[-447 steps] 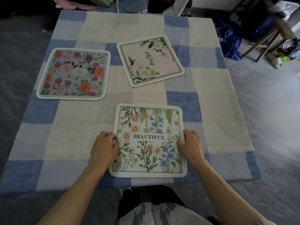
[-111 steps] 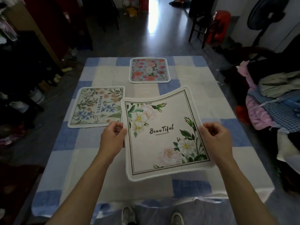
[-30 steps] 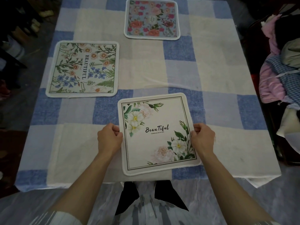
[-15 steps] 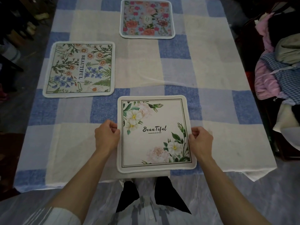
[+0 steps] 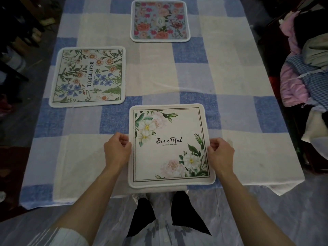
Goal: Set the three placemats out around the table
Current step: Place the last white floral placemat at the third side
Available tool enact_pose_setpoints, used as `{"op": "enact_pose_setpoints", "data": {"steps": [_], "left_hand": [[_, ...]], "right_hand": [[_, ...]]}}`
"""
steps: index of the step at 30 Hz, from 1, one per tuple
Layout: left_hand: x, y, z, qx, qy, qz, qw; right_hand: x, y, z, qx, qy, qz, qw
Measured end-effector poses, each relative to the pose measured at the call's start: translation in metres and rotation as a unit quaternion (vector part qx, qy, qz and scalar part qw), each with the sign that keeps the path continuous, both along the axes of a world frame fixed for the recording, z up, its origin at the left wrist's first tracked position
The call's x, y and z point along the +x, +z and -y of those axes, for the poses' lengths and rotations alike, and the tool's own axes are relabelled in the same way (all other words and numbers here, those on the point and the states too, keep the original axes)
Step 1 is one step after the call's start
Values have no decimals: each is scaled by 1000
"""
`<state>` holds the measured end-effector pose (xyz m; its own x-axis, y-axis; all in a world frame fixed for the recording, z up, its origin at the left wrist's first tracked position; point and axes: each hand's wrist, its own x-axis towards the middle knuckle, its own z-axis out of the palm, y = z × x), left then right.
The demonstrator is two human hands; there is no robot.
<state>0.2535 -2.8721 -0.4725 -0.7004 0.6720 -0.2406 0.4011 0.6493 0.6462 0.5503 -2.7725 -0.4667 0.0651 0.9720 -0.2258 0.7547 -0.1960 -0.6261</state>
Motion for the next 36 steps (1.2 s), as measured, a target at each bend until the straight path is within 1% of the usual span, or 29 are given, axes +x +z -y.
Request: {"op": "enact_pose_setpoints", "data": {"steps": [5,8,10,13,16,22,32,36], "left_hand": [[3,0,4,17,-7,19,1000],[4,-1,3,31,-18,27,999],[5,-3,2,25,-36,18,999],[7,-3,2,15,-49,0,999],[7,-3,2,21,-42,-8,999],[5,-4,8,44,-11,-17,999],[2,-4,5,21,9,-15,1000],[-10,-3,-4,-47,6,41,998]], "right_hand": [[-2,3,-2,11,6,-2,1000],[-3,4,-4,15,30,-7,999],[-4,4,-5,-4,46,-11,999],[-8,1,-9,-47,75,14,996],[-10,2,-11,-52,86,25,995],[-11,4,-13,-56,77,10,995],[-10,6,-16,-61,73,1,995],[-7,8,-17,-50,56,-4,997]]}}
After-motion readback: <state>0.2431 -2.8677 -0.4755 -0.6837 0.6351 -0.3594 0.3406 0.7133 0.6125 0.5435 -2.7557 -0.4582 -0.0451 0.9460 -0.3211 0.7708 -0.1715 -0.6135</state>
